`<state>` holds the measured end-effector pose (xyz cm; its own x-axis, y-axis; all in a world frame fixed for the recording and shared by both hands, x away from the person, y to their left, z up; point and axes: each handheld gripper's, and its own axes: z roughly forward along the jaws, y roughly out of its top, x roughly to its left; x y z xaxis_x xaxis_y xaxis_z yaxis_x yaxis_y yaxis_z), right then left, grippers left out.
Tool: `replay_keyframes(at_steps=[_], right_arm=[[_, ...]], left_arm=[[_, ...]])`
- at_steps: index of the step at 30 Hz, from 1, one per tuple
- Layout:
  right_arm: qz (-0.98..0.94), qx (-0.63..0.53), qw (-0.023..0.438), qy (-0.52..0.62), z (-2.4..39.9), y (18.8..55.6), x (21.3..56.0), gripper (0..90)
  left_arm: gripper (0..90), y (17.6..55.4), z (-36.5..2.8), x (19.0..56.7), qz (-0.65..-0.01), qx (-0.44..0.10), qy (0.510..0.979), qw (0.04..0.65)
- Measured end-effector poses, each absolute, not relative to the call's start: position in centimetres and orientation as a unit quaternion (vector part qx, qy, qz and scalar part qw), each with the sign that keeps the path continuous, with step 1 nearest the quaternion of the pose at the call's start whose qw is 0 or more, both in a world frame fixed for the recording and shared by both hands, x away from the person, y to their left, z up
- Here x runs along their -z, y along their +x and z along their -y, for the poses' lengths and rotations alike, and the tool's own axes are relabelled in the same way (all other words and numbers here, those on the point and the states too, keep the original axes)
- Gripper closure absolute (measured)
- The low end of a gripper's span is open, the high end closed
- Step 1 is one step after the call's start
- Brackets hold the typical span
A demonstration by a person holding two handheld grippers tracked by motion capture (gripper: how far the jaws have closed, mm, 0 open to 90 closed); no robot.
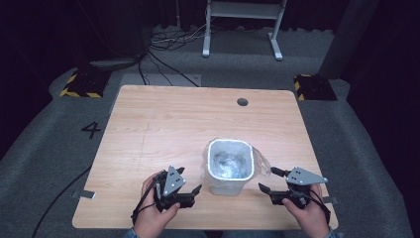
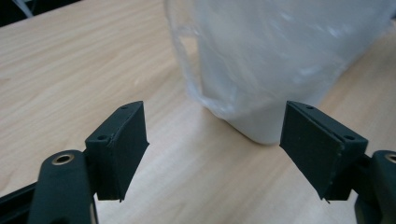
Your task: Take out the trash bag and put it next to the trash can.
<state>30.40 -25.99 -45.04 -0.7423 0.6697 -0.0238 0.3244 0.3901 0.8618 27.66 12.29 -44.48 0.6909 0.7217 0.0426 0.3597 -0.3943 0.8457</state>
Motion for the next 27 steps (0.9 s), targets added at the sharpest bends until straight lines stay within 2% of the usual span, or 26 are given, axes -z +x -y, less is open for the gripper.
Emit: replay_keyframes(at_steps=[9, 11, 15, 18, 24, 27], right_arm=[[-0.809, -0.443, 0.193, 0.335, 27.1, 32.3, 46.0, 20.8], [-0.814, -0.438, 0.188, 0.333, 26.7, 32.9, 46.3, 22.5], [-0.822, -0.428, 0.189, 0.325, 26.4, 33.9, 46.7, 36.8], [-0.824, -0.435, 0.181, 0.315, 26.5, 34.0, 46.0, 61.9], [-0.816, -0.450, 0.190, 0.308, 26.5, 33.6, 44.0, 85.9], [-0.812, -0.458, 0.193, 0.307, 26.4, 33.4, 42.9, 89.9]], left_arm=[[20.7, 28.1, -12.4, 46.2, -0.332, -0.212, 0.822, 0.410], [20.8, 28.3, -12.8, 46.5, -0.342, -0.209, 0.819, 0.411], [21.1, 28.5, -13.6, 46.6, -0.352, -0.212, 0.814, 0.410], [21.4, 28.5, -14.3, 46.7, -0.360, -0.215, 0.810, 0.409], [22.4, 28.3, -15.8, 47.1, -0.389, -0.212, 0.796, 0.412], [22.4, 28.0, -16.1, 47.1, -0.394, -0.217, 0.795, 0.407]])
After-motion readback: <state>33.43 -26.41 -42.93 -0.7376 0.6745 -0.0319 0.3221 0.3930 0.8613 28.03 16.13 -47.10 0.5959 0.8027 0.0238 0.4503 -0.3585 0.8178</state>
